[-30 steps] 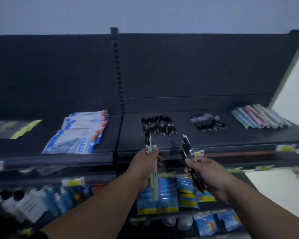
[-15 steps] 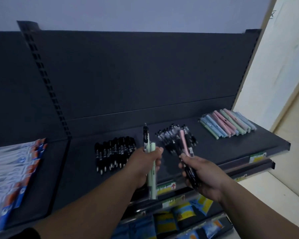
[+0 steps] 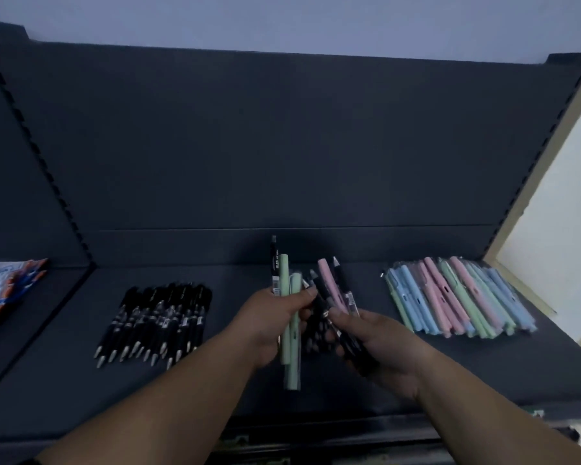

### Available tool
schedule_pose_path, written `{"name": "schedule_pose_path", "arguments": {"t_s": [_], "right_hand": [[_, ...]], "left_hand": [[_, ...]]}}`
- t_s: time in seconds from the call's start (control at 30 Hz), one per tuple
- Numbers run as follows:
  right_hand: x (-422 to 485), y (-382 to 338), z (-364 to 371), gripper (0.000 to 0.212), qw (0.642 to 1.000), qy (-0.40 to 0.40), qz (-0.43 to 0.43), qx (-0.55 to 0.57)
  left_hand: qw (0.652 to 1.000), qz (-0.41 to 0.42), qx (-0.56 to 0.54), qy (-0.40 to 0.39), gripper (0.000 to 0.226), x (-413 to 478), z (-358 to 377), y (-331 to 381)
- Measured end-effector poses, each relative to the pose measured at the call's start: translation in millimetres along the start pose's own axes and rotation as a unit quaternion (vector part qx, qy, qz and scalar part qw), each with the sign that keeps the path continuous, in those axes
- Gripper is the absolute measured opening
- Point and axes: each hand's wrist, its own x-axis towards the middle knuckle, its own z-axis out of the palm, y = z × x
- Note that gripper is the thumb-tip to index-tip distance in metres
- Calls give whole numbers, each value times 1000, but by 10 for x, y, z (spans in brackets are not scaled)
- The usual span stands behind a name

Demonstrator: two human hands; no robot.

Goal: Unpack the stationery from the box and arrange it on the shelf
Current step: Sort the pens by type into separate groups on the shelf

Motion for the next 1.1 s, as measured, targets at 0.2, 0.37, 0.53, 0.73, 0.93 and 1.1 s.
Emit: {"name": "schedule_pose_path", "arguments": {"t_s": [0.2,0.37,0.53,0.73,0.93,1.1], "right_hand": [[311,-219,-247,23,998,-29,16,54],[509,-304,-176,26,990,-43,12,133],[617,-351,-31,20,986,2,-2,164],[727,-222,371,17,993,24,-5,117],[908,-92,933,16,993,24,34,111],[1005,-134,1536,9,989,32,12,143]], "left_hand": [[977,74,-105,167,12,198,-18,44],[968,70,-121,207,13,152,-213,1],[970,48,-85,223,38,131,-505,-14],[956,87,-111,256,17,1,-820,-29],[936,136,-119,302,9,-208,-1181,38],[955,122,-27,270,10,-389,-1406,-44]]}}
